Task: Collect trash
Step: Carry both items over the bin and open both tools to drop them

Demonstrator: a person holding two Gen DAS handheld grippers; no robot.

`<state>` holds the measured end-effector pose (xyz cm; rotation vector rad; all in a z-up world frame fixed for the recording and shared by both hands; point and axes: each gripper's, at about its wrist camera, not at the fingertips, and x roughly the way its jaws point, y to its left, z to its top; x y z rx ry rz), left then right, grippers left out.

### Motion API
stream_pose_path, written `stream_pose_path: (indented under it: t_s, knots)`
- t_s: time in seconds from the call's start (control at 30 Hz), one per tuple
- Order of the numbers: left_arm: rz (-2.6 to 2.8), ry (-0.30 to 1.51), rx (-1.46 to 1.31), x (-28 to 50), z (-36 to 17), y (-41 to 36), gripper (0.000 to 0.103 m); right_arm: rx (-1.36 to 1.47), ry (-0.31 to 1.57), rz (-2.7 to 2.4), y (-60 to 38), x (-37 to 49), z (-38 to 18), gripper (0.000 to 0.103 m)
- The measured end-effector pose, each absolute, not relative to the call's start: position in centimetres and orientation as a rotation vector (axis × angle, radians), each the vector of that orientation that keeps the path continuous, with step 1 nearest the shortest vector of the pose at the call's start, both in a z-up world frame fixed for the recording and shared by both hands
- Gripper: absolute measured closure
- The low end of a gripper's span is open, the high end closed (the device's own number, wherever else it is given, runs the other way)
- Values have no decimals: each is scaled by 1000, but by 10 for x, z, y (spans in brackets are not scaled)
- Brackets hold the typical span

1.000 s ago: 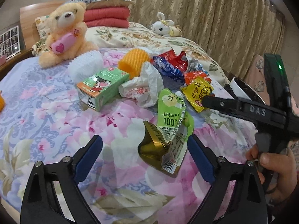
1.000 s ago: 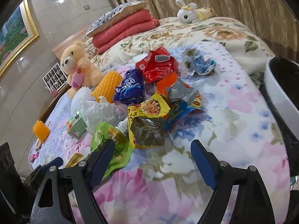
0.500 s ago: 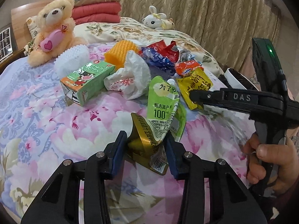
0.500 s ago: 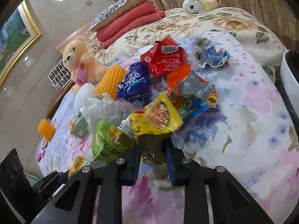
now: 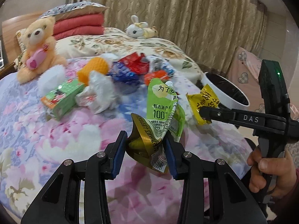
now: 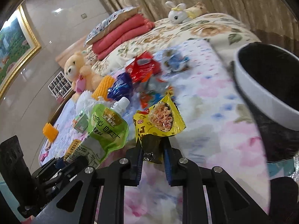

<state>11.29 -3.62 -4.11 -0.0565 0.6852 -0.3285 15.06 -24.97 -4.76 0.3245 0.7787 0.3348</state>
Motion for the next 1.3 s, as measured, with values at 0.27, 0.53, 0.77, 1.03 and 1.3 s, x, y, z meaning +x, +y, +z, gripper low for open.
stream_pose_path:
  t_s: [0.27, 0.53, 0.77, 1.03, 1.3]
  knots:
    - [-401, 674, -40, 120, -31, -74, 65, 341, 735, 268, -296, 139, -36, 84]
    - [-466, 662, -20, 134, -20, -113, 65, 358, 710, 203, -335, 133, -28, 84]
    - [-510, 677, -12, 149, -14, -144, 65, 374, 690, 160, -364, 132, -23, 84]
    - [-540, 687, 3, 163, -8, -171, 65, 391, 688, 119, -392, 140, -19, 84]
    - [-567, 715, 17, 186, -6, -201, 65, 411, 712, 77, -418, 154, -25, 84]
